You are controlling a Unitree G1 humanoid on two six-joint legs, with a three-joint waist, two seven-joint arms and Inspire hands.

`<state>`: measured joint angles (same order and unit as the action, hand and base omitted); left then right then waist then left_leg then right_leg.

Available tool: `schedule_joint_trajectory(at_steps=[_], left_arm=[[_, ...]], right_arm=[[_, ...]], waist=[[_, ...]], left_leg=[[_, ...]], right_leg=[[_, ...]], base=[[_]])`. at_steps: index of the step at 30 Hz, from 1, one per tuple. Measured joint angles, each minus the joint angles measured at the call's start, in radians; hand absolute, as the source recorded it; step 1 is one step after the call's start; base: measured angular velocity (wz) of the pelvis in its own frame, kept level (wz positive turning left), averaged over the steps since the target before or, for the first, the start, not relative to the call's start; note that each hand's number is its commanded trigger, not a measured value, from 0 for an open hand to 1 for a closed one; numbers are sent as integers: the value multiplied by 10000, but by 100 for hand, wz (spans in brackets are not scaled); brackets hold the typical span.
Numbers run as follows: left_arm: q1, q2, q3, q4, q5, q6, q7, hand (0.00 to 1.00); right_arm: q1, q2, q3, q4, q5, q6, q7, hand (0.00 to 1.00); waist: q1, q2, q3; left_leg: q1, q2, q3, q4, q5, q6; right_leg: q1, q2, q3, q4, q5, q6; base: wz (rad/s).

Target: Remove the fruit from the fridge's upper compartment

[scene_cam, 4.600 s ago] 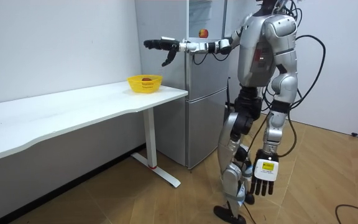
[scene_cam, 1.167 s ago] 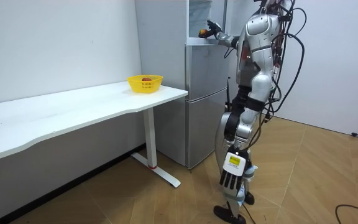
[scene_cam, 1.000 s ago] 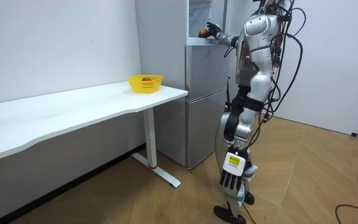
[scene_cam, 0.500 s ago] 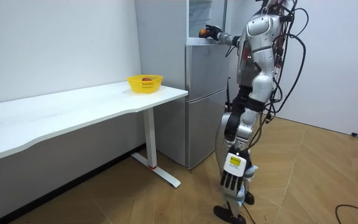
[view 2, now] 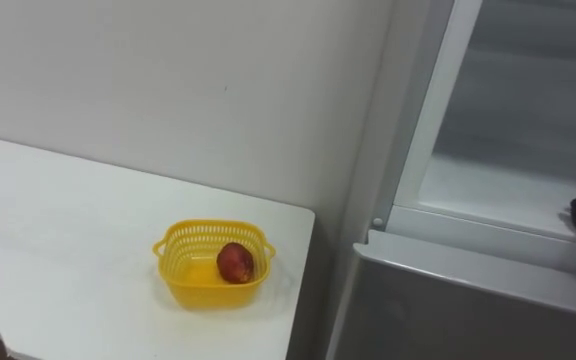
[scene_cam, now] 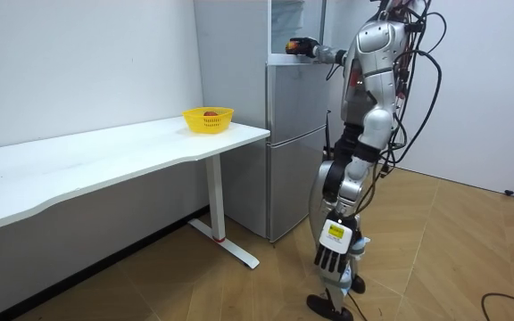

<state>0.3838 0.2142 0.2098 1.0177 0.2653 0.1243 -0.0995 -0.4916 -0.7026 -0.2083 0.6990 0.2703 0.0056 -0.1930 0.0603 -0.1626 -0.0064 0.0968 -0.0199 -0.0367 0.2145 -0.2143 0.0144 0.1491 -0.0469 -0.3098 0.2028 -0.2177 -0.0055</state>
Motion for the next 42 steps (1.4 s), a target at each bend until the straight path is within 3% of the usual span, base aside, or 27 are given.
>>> schedule_joint_trajectory(at_steps=[15, 20, 30, 36, 42], left_arm=[[0, 54, -11, 44, -6, 15, 83, 0], [-3, 66, -10, 45, 1, 23, 97, 0], [-22, 67, 1, 40, -3, -7, 86, 0], [-72, 59, 1, 30, 5, -95, 118, 0], [-48, 25, 0, 49, -117, -391, 300, 0]], right_arm=[[-251, -543, 630, 7, -13, 1, -142, 100], [-411, -561, 689, 62, -58, 107, -98, 100], [-447, -555, 705, -92, -133, 122, -233, 100], [-429, -460, 1046, -2049, -285, 311, -352, 100], [-108, -175, 1081, -4171, -554, 295, -363, 100]], waist=[[67, -37, 35], [207, -71, 75], [302, -51, 58], [259, 243, 20], [225, 338, 62]], left_leg=[[11, 17, -1, -24, 0, -1], [-4, 34, -11, -47, -2, -5], [-15, 43, 22, -129, -3, -9], [-4, 56, 105, -91, -1, -6], [8, 65, 154, -89, 0, -7]], right_leg=[[92, 41, -10, -171, 0, 0], [91, 56, -68, -182, 1, 0], [13, 51, -115, -167, 1, -1], [-113, 47, 70, -9, 6, -7], [-112, 42, 65, 2, 6, -7]], base=[[0], [3], [1], [-6], [-1]])
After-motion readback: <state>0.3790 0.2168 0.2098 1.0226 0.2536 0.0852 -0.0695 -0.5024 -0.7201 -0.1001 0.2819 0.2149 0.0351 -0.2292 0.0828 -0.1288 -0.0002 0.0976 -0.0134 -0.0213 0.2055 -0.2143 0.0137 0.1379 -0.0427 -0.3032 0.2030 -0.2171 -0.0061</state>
